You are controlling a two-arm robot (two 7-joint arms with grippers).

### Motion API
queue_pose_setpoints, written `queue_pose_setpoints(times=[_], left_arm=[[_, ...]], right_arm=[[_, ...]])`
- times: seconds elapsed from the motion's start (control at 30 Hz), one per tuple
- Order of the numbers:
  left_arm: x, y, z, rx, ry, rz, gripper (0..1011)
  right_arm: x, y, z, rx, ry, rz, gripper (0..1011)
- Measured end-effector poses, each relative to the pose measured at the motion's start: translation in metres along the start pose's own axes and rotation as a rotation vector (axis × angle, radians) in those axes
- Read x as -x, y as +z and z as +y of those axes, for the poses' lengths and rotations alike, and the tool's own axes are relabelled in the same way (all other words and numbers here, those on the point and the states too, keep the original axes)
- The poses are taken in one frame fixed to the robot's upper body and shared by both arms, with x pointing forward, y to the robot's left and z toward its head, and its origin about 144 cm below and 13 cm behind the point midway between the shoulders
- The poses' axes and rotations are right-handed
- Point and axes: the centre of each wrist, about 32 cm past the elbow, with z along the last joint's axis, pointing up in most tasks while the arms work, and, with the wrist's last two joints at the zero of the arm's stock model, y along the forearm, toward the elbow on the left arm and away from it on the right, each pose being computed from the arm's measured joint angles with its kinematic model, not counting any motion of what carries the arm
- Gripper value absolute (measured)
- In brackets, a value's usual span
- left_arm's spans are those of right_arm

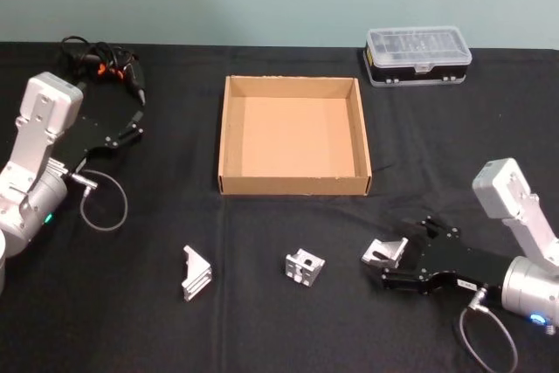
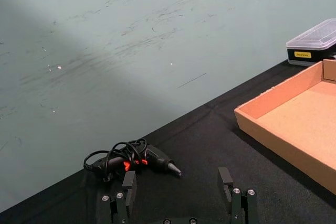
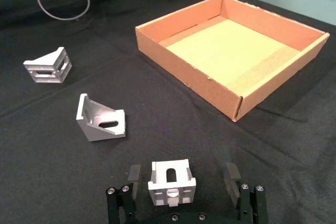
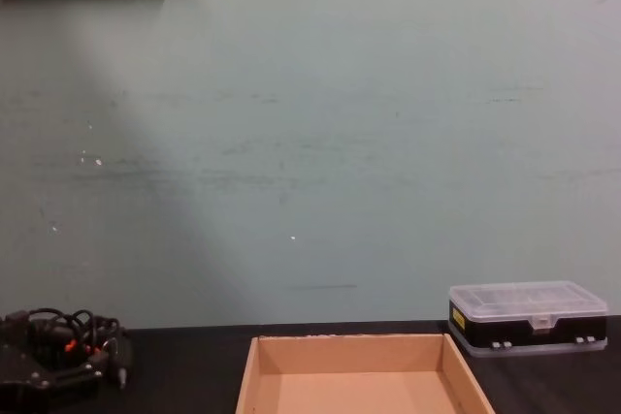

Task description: Use one hand to pick up the angle iron from the table and place it into the box.

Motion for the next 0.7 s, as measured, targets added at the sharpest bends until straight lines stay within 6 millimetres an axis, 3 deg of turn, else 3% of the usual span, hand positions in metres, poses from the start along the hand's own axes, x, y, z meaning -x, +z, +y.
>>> queue_pose_setpoints(times=[0.33, 0.57, 0.7], left_arm=[[0.0000, 0.0000, 0.0000, 0.000, 0.000, 0.000, 1011], [0.0000, 0.0000, 0.0000, 0.000, 0.000, 0.000, 1011], [0.0000, 0.0000, 0.0000, 0.000, 0.000, 0.000, 1011]], right_arm=[[0.0000, 0.0001, 0.0030, 0.009, -0.001, 0.004, 998], [-0.0001, 0.0000, 0.0023, 0.007, -0.001, 0.003, 863], [-0.0002, 0.0001, 0.0021, 0.006, -0.001, 0.003, 735]])
